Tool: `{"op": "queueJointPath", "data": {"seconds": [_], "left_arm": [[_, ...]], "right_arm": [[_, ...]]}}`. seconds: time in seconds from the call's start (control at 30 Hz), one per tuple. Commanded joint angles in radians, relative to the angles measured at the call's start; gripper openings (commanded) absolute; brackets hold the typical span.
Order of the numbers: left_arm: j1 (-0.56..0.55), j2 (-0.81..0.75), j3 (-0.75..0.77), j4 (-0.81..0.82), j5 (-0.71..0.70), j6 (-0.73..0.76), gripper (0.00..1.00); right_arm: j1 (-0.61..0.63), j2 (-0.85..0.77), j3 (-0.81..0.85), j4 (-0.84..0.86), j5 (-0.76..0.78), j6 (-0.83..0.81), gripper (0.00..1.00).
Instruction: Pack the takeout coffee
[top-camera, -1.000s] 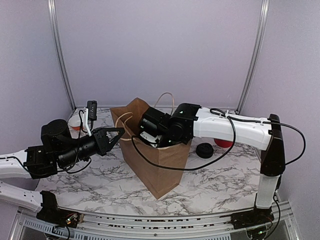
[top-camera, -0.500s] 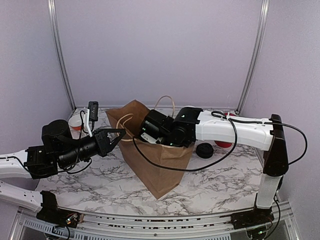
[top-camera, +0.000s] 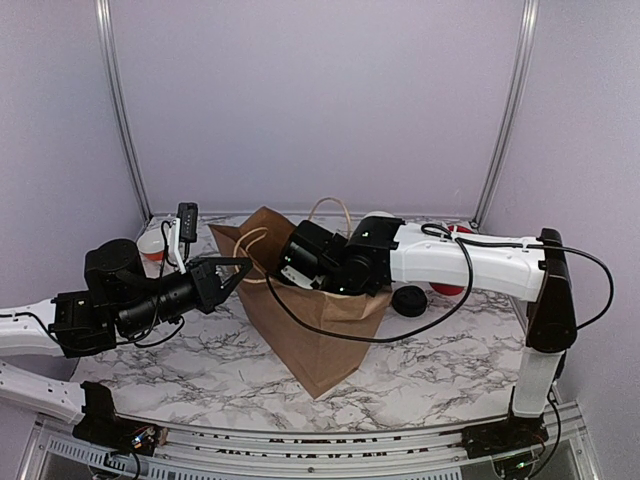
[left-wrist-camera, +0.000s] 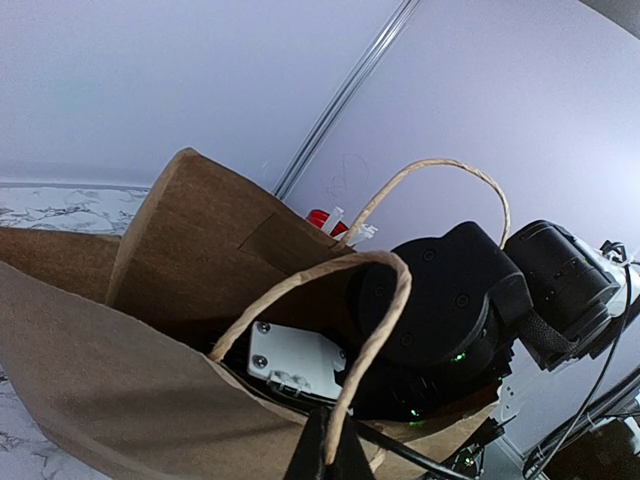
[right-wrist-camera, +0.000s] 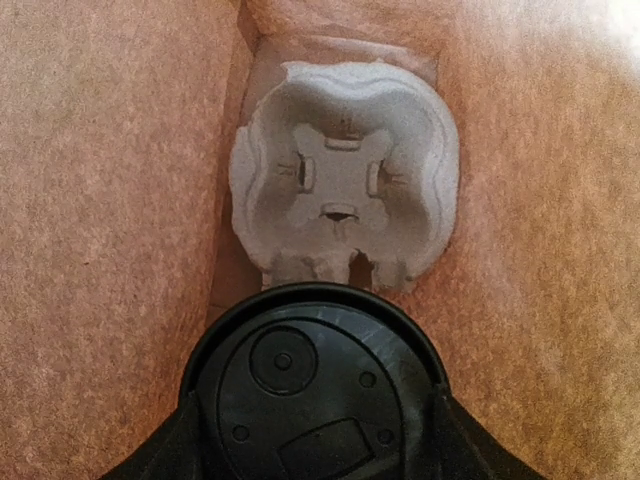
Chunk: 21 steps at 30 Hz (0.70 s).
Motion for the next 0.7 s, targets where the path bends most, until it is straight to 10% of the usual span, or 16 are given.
{"op": "queueJointPath", "data": {"seconds": [0.0,0.67], "left_arm": [[-0.003,0.003,0.030,-0.014,-0.003,0.010,0.00],[-0.003,-0.004,0.023,-0.016,-0.001,0.005,0.00]], "right_arm": [[0.005,0.041,-0.027,-0.040,-0.071,0.024,0.64],[0.007,0.037,-0.004,-0.053,-0.067,0.030,0.65]]}}
